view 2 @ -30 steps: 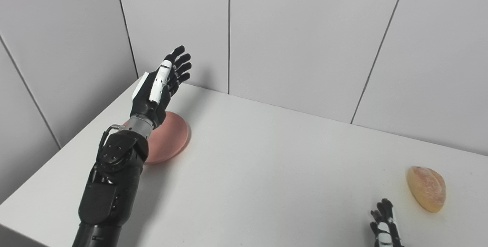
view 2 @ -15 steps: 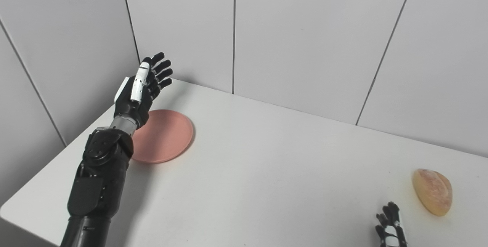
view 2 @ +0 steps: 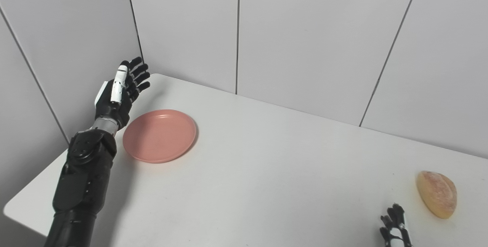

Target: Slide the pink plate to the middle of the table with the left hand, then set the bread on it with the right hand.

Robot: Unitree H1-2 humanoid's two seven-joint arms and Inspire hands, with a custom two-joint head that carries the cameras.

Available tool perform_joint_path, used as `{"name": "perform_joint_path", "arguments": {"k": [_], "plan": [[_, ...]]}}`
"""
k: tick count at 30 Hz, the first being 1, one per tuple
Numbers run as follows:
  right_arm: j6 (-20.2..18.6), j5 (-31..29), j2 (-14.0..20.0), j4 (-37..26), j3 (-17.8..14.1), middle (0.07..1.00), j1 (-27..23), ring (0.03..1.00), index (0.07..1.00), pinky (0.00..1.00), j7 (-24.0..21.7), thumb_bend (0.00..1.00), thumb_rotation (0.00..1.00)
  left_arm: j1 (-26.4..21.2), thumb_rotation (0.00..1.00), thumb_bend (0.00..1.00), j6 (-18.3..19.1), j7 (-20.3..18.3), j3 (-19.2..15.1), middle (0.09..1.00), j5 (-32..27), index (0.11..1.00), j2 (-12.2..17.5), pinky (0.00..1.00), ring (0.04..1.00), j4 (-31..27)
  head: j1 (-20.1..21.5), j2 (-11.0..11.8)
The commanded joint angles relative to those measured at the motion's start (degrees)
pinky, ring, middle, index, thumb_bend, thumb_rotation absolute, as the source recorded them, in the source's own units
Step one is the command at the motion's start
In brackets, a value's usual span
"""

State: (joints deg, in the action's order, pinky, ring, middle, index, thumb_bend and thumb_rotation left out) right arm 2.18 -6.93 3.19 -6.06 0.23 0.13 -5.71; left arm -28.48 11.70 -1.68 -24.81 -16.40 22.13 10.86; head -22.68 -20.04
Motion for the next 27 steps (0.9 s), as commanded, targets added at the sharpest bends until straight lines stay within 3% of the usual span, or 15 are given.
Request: {"name": "perform_joint_path", "arguments": {"k": [1, 13, 27], "plan": [[0.34, -0.76, 0.15, -0.93, -0.21, 1.0, -0.83, 1.0, 1.0, 1.0, -0.46, 0.15, 1.0, -1.62, 1.0, 0.36, -3.08, -0.09, -0.66, 0.877, -0.79, 0.85, 2.03, 0.88, 0.881, -0.53, -0.27, -0.03], [-0.69, -0.83, 0.18, -1.46, -0.36, 1.0, -0.6, 1.0, 1.0, 1.0, -0.34, 0.18, 1.0, -1.21, 1.0, 0.36, -5.18, -0.86, -3.23, 0.882, -3.67, 0.867, 3.59, 0.9, 0.888, 3.96, -0.9, -0.23], [-1.25, -0.81, 0.5, -2.44, -0.49, 1.0, -0.38, 1.0, 1.0, 1.0, -0.44, 0.18, 1.0, -1.69, 1.0, 0.33, -4.45, -2.19, -4.92, 0.884, -7.96, 0.868, 4.27, 0.91, 0.893, 8.23, -1.51, -0.46]]}}
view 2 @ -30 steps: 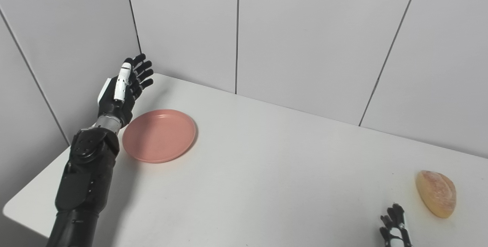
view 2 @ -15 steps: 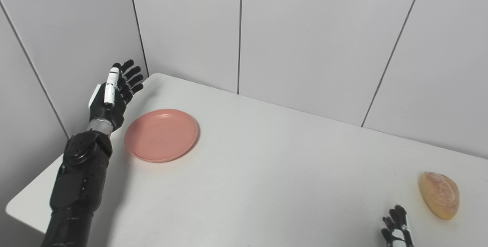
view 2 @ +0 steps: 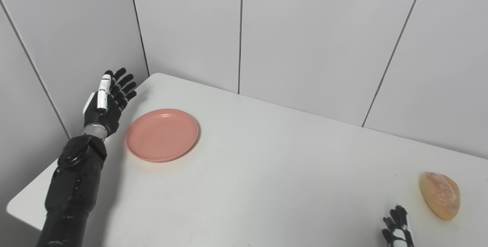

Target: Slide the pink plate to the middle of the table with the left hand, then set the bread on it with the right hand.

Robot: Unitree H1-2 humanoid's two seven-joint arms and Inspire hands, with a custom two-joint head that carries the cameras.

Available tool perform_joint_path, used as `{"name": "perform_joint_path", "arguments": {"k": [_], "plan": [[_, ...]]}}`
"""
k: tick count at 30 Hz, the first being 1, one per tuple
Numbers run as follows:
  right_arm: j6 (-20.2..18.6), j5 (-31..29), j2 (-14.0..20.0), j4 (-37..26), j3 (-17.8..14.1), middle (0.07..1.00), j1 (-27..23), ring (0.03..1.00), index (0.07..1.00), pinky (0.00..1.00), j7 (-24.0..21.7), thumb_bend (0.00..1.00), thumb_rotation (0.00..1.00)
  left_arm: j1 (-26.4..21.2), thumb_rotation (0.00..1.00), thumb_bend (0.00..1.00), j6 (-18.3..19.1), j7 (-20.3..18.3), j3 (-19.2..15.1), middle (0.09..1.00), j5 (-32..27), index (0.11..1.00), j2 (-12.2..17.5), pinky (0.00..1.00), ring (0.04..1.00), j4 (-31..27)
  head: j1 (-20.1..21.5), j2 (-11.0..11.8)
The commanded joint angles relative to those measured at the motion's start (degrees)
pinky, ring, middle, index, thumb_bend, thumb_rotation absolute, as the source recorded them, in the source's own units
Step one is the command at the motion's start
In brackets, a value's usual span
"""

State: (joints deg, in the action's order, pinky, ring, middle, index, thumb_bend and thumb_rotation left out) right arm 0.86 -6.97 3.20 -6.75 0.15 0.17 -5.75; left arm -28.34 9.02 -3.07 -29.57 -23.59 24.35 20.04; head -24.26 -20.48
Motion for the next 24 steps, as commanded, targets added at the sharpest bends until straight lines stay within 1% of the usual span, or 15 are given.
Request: {"name": "perform_joint_path", "arguments": {"k": [1, 4, 9, 11, 14, 20, 22, 24], "plan": [[0.16, -0.72, 0.56, -1.64, -0.46, 1.0, -0.45, 1.0, 1.0, 1.0, -0.4, 0.19, 1.0, -1.82, 1.0, 0.33, -1.54, -0.89, -0.36, 0.89, -1.25, 0.876, 2.03, 0.91, 0.898, -0.74, 0.02, -0.1], [-0.05, -0.51, 0.67, -1.69, -0.51, 1.0, -0.44, 1.0, 1.0, 1.0, -0.29, 0.2, 1.0, -1.77, 1.0, 0.33, -1.12, -0.95, -0.94, 0.895, -2.41, 0.882, 1.96, 0.92, 0.904, -0.2, -0.17, -0.23], [-0.24, -0.73, 0.64, -1.69, -0.58, 1.0, -0.41, 1.0, 1.0, 1.0, -0.24, 0.2, 1.0, -1.27, 1.0, 0.33, -0.94, -0.95, -0.82, 0.896, -2.91, 0.891, 2.25, 0.92, 0.905, 0.65, -0.12, -0.24], [-0.12, -0.93, 0.67, -1.53, -0.68, 1.0, -0.39, 1.0, 1.0, 1.0, -0.29, 0.21, 1.0, -1.06, 1.0, 0.32, -0.64, -1.27, -1.19, 0.905, -3.96, 0.905, 2.18, 0.94, 0.913, 1.18, -0.23, -0.21], [-0.21, -1.16, 0.63, -1.46, -0.79, 1.0, -0.4, 1.0, 1.0, 1.0, -0.24, 0.21, 1.0, -0.65, 1.0, 0.3, -1.15, -2.48, -0.98, 0.922, -4.58, 0.923, 2.53, 0.96, 0.929, 2.38, -0.34, -0.23], [-0.4, -1.47, 0.81, -1.43, -0.72, 1.0, -0.56, 1.0, 1.0, 1.0, -0.36, 0.22, 1.0, -0.3, 1.0, 0.3, -0.94, -2.83, -0.94, 0.919, -5.08, 0.903, 2.74, 0.94, 0.926, 3.5, -0.46, -0.39], [-0.21, -1.37, 0.89, -1.29, -0.73, 1.0, -0.56, 1.0, 1.0, 1.0, -0.33, 0.23, 1.0, -0.15, 1.0, 0.31, -0.75, -3.79, -0.9, 0.93, -5.62, 0.913, 3.1, 0.95, 0.935, 4.53, -0.45, -0.44], [0.27, -1.25, 0.94, -1.15, -0.72, 1.0, -0.52, 1.0, 1.0, 1.0, -0.32, 0.22, 1.0, 0.16, 1.0, 0.3, -0.49, -3.96, -0.87, 0.933, -5.87, 0.916, 3.13, 0.96, 0.936, 4.64, -0.48, -0.49]]}}
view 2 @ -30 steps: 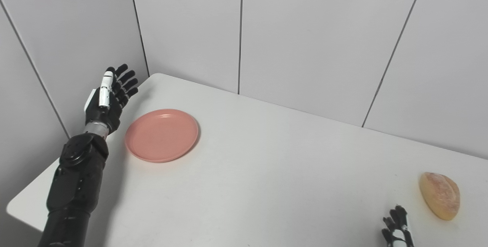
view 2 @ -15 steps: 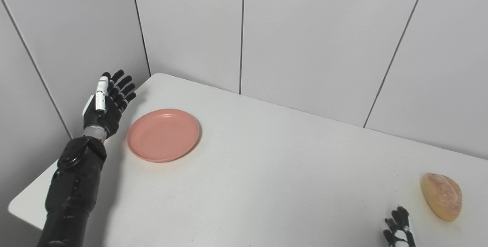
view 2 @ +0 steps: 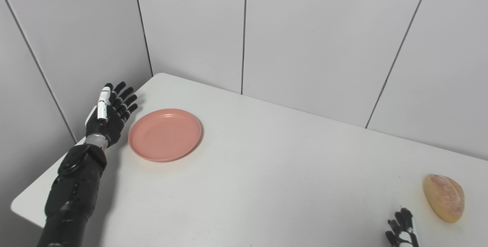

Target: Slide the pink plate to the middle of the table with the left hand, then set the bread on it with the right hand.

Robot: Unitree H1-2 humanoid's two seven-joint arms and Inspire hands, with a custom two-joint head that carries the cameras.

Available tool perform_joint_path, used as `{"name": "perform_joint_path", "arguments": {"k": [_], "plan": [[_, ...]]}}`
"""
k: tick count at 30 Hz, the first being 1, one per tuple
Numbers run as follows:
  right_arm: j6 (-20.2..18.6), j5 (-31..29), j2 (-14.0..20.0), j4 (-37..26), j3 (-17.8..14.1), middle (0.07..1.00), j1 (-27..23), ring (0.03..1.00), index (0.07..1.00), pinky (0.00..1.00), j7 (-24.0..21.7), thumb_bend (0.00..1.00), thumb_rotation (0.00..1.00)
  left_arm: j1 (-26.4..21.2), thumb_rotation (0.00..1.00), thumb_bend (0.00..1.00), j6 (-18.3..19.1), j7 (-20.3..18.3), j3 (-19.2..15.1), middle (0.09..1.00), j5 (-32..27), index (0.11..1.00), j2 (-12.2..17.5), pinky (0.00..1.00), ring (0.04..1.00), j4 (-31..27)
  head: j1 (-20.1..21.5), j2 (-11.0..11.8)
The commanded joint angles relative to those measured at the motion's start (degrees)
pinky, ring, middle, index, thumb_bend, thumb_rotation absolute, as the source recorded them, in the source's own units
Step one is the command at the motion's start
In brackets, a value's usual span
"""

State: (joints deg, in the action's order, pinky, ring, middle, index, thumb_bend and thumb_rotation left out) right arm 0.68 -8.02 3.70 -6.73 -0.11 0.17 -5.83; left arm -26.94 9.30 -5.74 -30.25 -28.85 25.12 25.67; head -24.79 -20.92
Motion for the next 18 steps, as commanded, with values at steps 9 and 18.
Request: {"name": "perform_joint_path", "arguments": {"k": [9, 18], "plan": [[-0.09, -0.27, 0.46, -1.49, -0.42, 1.0, -0.44, 1.0, 1.0, 1.0, -0.16, 0.22, 1.0, -1.02, 1.0, 0.26, -1.3, -1.62, -0.82, 0.92, -1.59, 0.908, 2.34, 0.94, 0.913, 1.55, 0.0, -0.12], [0.19, -0.2, 0.55, -1.14, -0.41, 1.0, -0.57, 1.0, 1.0, 1.0, -0.25, 0.22, 1.0, -0.26, 1.0, 0.27, -1.24, -1.55, -0.81, 0.918, -1.5, 0.902, 1.93, 0.92, 0.92, 1.91, -0.04, -0.1]]}}
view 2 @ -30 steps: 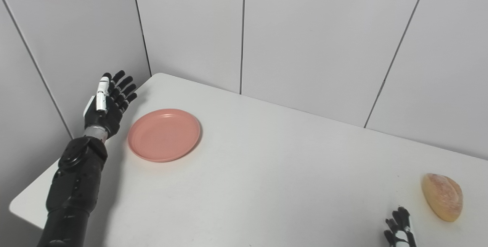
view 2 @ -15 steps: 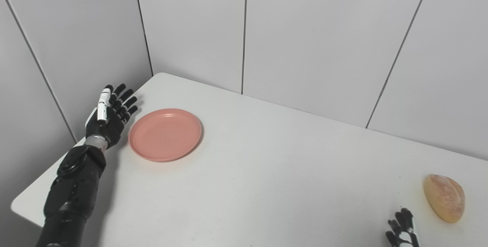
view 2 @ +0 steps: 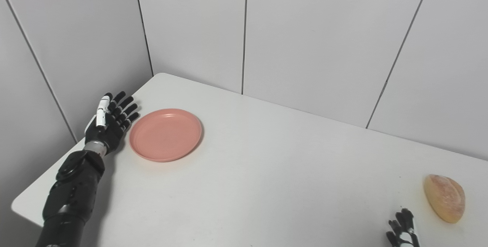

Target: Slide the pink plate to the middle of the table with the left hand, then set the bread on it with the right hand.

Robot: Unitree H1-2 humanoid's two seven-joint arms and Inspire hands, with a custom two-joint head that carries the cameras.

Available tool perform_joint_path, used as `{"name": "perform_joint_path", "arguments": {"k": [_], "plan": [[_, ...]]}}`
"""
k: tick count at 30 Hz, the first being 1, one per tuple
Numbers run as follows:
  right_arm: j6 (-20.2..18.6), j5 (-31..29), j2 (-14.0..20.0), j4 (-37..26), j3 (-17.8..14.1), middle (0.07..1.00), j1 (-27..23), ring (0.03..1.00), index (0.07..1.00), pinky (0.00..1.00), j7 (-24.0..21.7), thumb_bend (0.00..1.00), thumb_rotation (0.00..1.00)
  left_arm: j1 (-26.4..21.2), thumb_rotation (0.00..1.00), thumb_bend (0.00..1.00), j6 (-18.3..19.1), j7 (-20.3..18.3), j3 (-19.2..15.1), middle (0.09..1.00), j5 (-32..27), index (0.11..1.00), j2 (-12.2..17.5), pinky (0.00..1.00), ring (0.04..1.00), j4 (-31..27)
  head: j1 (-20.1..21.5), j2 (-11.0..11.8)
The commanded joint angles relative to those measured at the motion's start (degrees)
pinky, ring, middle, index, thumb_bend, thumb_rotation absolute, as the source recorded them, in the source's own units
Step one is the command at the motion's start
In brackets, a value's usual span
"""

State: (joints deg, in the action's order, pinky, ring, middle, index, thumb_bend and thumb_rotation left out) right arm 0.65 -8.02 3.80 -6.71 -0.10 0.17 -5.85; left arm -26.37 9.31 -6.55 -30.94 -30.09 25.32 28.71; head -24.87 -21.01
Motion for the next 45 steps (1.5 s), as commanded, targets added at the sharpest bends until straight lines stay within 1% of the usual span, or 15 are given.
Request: {"name": "perform_joint_path", "arguments": {"k": [1, 5, 8, 12, 15, 20, 23, 26, 30, 33, 36, 39, 42, 45], "plan": [[0.32, -0.23, 0.41, -1.13, -0.41, 1.0, -0.6, 1.0, 1.0, 1.0, -0.24, 0.22, 1.0, -0.7, 1.0, 0.28, -1.6, -1.12, 0.1, 0.918, -0.15, 0.902, 1.64, 0.93, 0.922, -0.82, 0.17, -0.12], [0.01, -0.5, 0.21, -1.48, -0.39, 1.0, -0.52, 1.0, 1.0, 1.0, -0.21, 0.22, 1.0, -0.31, 1.0, 0.29, -1.96, -1.45, 0.63, 0.923, 0.04, 0.905, 0.82, 0.95, 0.93, -0.53, 0.34, -0.4], [-0.43, -0.63, 0.27, -1.95, -0.29, 1.0, -0.44, 1.0, 1.0, 1.0, -0.29, 0.21, 1.0, 0.19, 1.0, 0.29, -1.92, -1.05, 0.98, 0.912, 0.09, 0.894, -0.35, 0.92, 0.918, -1.27, 0.48, -0.59], [0.11, -0.57, 0.43, -1.69, -0.19, 1.0, -0.41, 1.0, 1.0, 1.0, -0.52, 0.22, 1.0, 0.87, 1.0, 0.28, -2.6, -2.03, 1.92, 0.921, 0.06, 0.909, -1.33, 0.94, 0.928, -1.54, 1.29, -1.01], [0.29, -0.29, 0.39, -1.64, -0.22, 1.0, -0.37, 1.0, 1.0, 1.0, -0.36, 0.24, 1.0, 0.9, 1.0, 0.27, -3.49, -3.04, 2.3, 0.931, -0.24, 0.924, -1.77, 0.96, 0.938, -0.37, 1.54, -1.16], [-0.14, -0.57, 0.04, -2.13, -0.2, 1.0, -0.43, 1.0, 1.0, 1.0, -0.19, 0.22, 1.0, 0.63, 1.0, 0.27, -3.45, -2.49, 3.09, 0.931, 0.18, 0.921, -3.05, 0.96, 0.94, -0.04, 1.45, -1.33], [0.42, -0.37, 0.11, -1.67, -0.19, 1.0, -0.54, 1.0, 1.0, 1.0, -0.22, 0.22, 1.0, 0.36, 1.0, 0.29, -3.42, -2.42, 3.62, 0.928, 0.25, 0.911, -3.55, 0.95, 0.926, 0.45, 1.52, -1.34], [0.0, 0.01, 0.09, -1.98, -0.08, 1.0, -0.42, 1.0, 1.0, 1.0, -0.05, 0.23, 1.0, 0.04, 1.0, 0.29, -3.45, -3.2, 4.27, 0.929, -0.02, 0.913, -3.68, 0.95, 0.925, 1.17, 1.72, -1.46], [-0.19, -0.06, 0.02, -2.46, 0.13, 1.0, -0.3, 1.0, 1.0, 1.0, -0.12, 0.21, 1.0, -0.16, 1.0, 0.27, -3.43, -3.84, 4.99, 0.929, -0.14, 0.917, -3.78, 0.95, 0.929, 1.4, 2.27, -1.92], [-0.01, 0.37, 0.02, -2.53, 0.35, 1.0, -0.29, 1.0, 1.0, 1.0, -0.02, 0.21, 1.0, -0.06, 1.0, 0.28, -2.6, -4.84, 5.27, 0.943, -1.08, 0.931, -4.36, 0.96, 0.944, 1.0, 2.89, -2.3], [-0.07, 0.9, -0.1, -2.79, 0.47, 1.0, -0.24, 1.0, 1.0, 1.0, 0.28, 0.22, 1.0, 0.03, 1.0, 0.29, -2.6, -5.27, 5.9, 0.933, -0.87, 0.922, -4.77, 0.95, 0.931, 1.19, 3.41, -2.64], [0.11, 1.1, -0.32, -2.94, 0.54, 1.0, -0.2, 1.0, 1.0, 1.0, 0.35, 0.21, 1.0, -0.03, 1.0, 0.29, -3.27, -5.6, 7.05, 0.938, -0.01, 0.93, -4.93, 0.97, 0.943, 1.72, 3.75, -2.87], [-0.25, 1.26, -0.55, -3.12, 0.61, 1.0, -0.19, 1.0, 1.0, 1.0, 0.45, 0.21, 1.0, -0.64, 1.0, 0.3, -4.6, -6.13, 7.89, 0.929, 0.4, 0.923, -4.86, 0.96, 0.938, 3.85, 4.32, -3.07], [-0.13, 1.67, -0.76, -3.23, 0.77, 1.0, -0.2, 1.0, 1.0, 1.0, 0.58, 0.19, 1.0, -1.17, 1.0, 0.32, -5.43, -6.27, 8.52, 0.912, 0.54, 0.899, -5.25, 0.93, 0.914, 5.19, 4.94, -3.22]]}}
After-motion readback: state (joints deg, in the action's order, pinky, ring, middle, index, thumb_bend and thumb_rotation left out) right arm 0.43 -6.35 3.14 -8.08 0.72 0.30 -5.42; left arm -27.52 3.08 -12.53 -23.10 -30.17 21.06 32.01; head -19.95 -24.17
